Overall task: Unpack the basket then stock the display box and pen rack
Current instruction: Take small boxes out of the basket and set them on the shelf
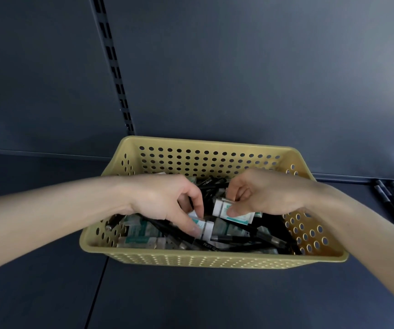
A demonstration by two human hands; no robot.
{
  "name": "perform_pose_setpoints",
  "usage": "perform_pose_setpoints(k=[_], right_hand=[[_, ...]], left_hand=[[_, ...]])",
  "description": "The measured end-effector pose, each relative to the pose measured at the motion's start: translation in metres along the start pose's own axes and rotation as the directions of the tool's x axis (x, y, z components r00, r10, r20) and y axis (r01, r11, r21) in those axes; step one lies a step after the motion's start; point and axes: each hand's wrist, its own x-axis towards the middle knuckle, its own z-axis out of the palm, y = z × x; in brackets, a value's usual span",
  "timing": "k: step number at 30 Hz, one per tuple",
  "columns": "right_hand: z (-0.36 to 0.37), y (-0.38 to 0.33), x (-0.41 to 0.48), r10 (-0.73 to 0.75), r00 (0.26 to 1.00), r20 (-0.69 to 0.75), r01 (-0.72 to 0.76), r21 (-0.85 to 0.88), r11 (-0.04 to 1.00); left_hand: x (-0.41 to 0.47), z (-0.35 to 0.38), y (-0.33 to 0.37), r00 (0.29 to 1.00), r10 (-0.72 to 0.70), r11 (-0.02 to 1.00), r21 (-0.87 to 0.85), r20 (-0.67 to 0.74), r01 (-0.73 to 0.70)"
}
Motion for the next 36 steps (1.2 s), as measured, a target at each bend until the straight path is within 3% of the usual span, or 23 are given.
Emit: perform_pose_setpoints(k=[6,11,15,20,23,27,31,34,36], right_hand=[[-0.002,0.003,-0.005,-0.021,0.998,-0.06,0.027,0.096,0.995],[-0.002,0.007,-0.013,-0.05,0.991,-0.124,0.087,0.309,0.947],[0.001,0.009,-0.019,-0.046,0.984,-0.173,0.147,0.633,0.76],[0.005,-0.004,-0.028,-0.094,0.974,-0.204,0.223,0.827,0.515],[0.009,-0.012,-0.036,-0.118,0.952,-0.281,0.303,0.839,0.452],[0.017,-0.02,-0.047,-0.071,0.906,-0.417,0.411,0.826,0.385],[0.026,-0.017,-0.073,-0.012,0.841,-0.54,0.514,0.792,0.33],[0.037,-0.003,-0.104,0.057,0.749,-0.66,0.625,0.733,0.268],[0.05,0.014,-0.132,0.122,0.663,-0.739,0.686,0.665,0.296]], left_hand=[[-0.007,0.002,0.005,0.998,0.0,0.994,-0.11,-0.061,-0.007],[-0.011,-0.002,0.005,0.956,-0.029,0.942,-0.327,-0.293,-0.071],[-0.012,0.004,0.01,0.883,-0.09,0.845,-0.504,-0.46,-0.177],[-0.012,0.019,0.024,0.85,-0.161,0.602,-0.733,-0.501,-0.318],[-0.016,0.029,0.034,0.839,-0.14,0.443,-0.791,-0.525,-0.421],[-0.02,0.04,0.052,0.805,-0.094,0.325,-0.782,-0.586,-0.531],[-0.024,0.059,0.077,0.75,-0.061,0.305,-0.728,-0.658,-0.614],[-0.025,0.085,0.102,0.7,0.077,0.362,-0.635,-0.71,-0.683],[-0.022,0.11,0.124,0.653,0.171,0.381,-0.562,-0.738,-0.734]])
